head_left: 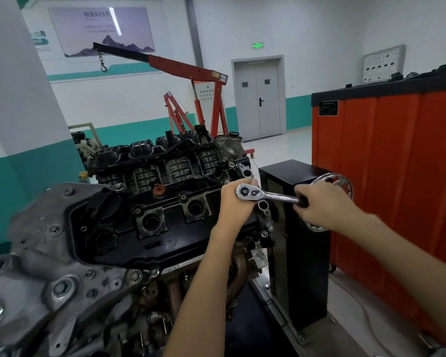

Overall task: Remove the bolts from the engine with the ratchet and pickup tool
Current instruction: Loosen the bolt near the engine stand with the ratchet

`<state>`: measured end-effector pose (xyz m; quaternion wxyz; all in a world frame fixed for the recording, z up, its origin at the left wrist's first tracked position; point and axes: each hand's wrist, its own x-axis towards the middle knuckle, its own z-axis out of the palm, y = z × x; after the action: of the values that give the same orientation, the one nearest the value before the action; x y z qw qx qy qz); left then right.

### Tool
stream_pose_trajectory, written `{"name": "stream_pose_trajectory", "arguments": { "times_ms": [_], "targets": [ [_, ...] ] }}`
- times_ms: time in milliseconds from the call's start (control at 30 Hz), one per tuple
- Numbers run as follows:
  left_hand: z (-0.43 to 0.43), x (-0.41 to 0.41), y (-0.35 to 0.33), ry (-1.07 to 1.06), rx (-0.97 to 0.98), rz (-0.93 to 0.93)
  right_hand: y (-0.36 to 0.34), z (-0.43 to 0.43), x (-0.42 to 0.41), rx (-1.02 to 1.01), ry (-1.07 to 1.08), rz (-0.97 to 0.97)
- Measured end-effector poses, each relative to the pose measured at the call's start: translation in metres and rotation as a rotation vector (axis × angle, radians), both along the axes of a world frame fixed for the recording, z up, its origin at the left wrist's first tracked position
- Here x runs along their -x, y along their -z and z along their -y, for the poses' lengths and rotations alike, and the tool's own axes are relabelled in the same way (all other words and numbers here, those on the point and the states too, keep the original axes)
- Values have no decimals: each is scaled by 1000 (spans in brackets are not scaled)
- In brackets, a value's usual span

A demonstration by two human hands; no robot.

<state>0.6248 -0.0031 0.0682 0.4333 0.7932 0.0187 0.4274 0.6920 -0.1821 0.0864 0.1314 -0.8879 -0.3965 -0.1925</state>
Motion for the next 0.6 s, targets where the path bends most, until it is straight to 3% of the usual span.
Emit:
{"name": "stream_pose_trajectory", "arguments": {
  "times_ms": [100,200,267,333,433,533,600],
  "targets": [
    [2,-11,3,-88,202,119,42,-17,44,-271,-69,-377],
    [11,-16,6,-64,152,132,75,-34,90,-516,-262,-858],
    [13,-15,10,-15,109,118,84,-41,104,-582,-362,-976],
    [6,-13,10,-3,57,77,82,-37,94,-558,-335,-872],
    [-8,-4,6,46,-56,-44,62,-14,50,-288,-244,-594],
    [-11,3,2,67,-190,-96,23,3,4,52,-95,-169],
    [-4,2,1,37,-177,-75,5,5,-9,86,-39,16]
  ]
}}
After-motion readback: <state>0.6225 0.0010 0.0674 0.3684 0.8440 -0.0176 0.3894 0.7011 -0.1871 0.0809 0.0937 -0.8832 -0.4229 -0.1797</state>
